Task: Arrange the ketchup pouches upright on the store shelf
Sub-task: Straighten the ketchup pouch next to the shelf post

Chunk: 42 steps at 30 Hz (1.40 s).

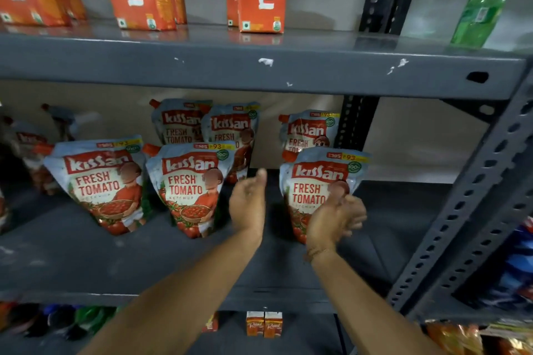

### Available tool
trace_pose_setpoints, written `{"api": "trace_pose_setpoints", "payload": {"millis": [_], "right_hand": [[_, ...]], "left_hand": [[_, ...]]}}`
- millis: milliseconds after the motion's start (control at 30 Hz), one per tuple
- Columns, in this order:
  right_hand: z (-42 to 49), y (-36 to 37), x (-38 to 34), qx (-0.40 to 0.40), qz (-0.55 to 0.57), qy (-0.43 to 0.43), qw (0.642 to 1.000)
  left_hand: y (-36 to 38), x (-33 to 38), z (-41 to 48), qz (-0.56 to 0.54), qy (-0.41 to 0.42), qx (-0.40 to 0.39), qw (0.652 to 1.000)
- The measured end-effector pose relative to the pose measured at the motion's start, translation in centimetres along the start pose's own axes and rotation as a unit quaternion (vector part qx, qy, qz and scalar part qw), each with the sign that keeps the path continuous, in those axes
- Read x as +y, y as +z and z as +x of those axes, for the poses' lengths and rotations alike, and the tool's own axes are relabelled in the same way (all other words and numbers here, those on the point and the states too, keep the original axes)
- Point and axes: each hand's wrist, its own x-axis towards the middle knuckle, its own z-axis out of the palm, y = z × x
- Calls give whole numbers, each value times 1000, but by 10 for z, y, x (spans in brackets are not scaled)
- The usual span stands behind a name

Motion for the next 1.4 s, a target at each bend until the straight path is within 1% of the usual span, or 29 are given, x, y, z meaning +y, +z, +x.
{"api": "trace_pose_setpoints", "payload": {"millis": [33, 67, 100, 133, 167, 200, 233, 267, 300, 333, 367, 400, 467, 600, 667, 733, 833, 900, 1000, 1100, 1133, 1200, 1267, 1300, 1333, 1367, 1400], "right_hand": [[-15, 4, 7, -3, -33, -93, 995], [-29, 11, 14, -55, -36, -174, 982], [-40, 23, 21, -135, -30, -213, 967], [-51, 34, 21, -218, -26, -209, 953], [-54, 48, 23, -285, -30, -179, 941], [-54, 64, 25, -324, -32, -141, 935], [-54, 80, 22, -343, -35, -97, 934], [-53, 96, 19, -358, -34, -50, 932], [-51, 109, 15, -374, -25, -4, 927], [-50, 119, 10, -387, -10, 28, 922], [-48, 128, 6, -396, 10, 48, 917], [-44, 133, 6, -398, 25, 61, 915], [-40, 139, 3, -386, 41, 82, 918], [-37, 133, 1, -350, 99, 123, 923], [-35, 125, -3, -342, 151, 141, 917], [-30, 123, -4, -318, 180, 146, 919], [-22, 125, -9, -261, 196, 121, 937], [-19, 125, -12, -239, 212, 118, 940], [-27, 119, -5, -226, 186, 116, 949], [-22, 121, -2, -207, 151, 74, 964], [-21, 120, -2, -201, 147, 73, 966], [-22, 116, -7, -204, 179, 84, 959], [-30, 109, -10, -199, 163, 93, 962], [-34, 107, -5, -181, 126, 106, 970], [-40, 105, 1, -152, 68, 128, 978], [-47, 103, 10, -114, -2, 152, 982], [-57, 101, 19, -69, -75, 172, 980]], "left_hand": [[-11, -2, -2, 2, -1, 96, 995], [-22, -4, -2, -8, -6, 187, 982], [-36, -4, 3, -15, -18, 262, 965], [-48, -2, 10, -7, -43, 308, 950], [-58, 2, 15, 10, -70, 328, 942], [-70, 5, 25, 29, -88, 333, 938], [-82, 9, 36, 43, -86, 338, 936], [-94, 11, 49, 50, -61, 341, 937], [-104, 13, 59, 46, -10, 327, 944], [-113, 15, 69, 27, 44, 295, 954], [-120, 20, 75, 20, 77, 251, 965], [-123, 24, 77, 21, 88, 216, 972], [-127, 30, 83, 52, 94, 180, 978], [-124, 31, 90, 93, 106, 158, 977], [-116, 30, 86, 91, 101, 140, 981], [-105, 29, 79, 92, 89, 121, 984], [-91, 27, 69, 98, 93, 102, 986], [-85, 28, 67, 101, 97, 95, 986], [-90, 23, 58, 86, 90, 90, 988], [-85, 22, 55, 80, 87, 72, 990], [-83, 21, 55, 75, 87, 67, 991], [-83, 22, 55, 71, 84, 59, 992], [-87, 21, 55, 74, 81, 51, 993], [-88, 21, 53, 74, 74, 46, 993], [-90, 20, 50, 69, 62, 46, 995], [-92, 18, 47, 63, 47, 60, 995], [-96, 16, 43, 55, 29, 93, 994]]}}
